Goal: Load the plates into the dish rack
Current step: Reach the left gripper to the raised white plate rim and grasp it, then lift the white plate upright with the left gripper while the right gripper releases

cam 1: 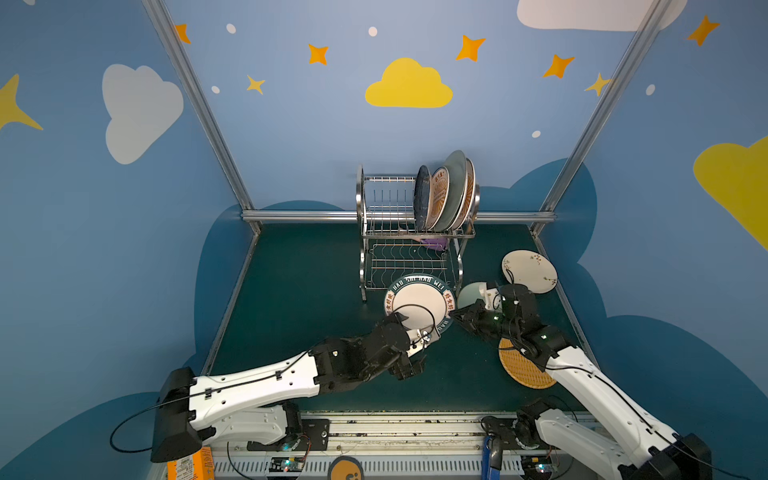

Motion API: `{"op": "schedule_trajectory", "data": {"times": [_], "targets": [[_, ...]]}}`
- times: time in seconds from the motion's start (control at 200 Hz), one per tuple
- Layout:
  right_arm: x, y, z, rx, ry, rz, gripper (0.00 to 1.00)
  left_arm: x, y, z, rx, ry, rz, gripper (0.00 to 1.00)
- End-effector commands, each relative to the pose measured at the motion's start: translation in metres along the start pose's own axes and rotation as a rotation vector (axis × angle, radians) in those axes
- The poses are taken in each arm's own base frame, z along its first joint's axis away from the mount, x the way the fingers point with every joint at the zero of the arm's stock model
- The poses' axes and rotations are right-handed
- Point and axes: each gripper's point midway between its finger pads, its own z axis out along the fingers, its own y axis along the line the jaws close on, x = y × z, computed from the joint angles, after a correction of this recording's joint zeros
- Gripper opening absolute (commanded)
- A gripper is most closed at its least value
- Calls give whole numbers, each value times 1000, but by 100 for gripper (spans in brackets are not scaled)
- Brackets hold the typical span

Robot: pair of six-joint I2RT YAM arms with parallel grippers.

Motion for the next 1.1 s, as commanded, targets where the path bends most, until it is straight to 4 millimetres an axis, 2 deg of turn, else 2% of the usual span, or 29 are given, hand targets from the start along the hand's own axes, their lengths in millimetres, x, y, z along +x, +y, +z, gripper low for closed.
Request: {"op": "schedule_trajectory", "data": {"times": [0.0, 0.245, 0.456, 0.696, 1.096], "targets": [[-7, 30, -9, -89, 5, -30, 0, -13, 13, 5, -114, -43, 125, 93], [-11, 34, -14, -90, 14, -15, 0, -19, 11, 20, -169, -59, 252, 77], [-11, 37, -18, -93, 19, -8, 0, -14, 10, 38, -193, 26, 317, 55], [-10, 35, -20, -87, 23, -8, 0, -18, 12, 59, -256, 55, 356, 41], [-11, 41, -21, -88, 38, -19, 0, -19, 11, 74, -279, 93, 421, 11]]}}
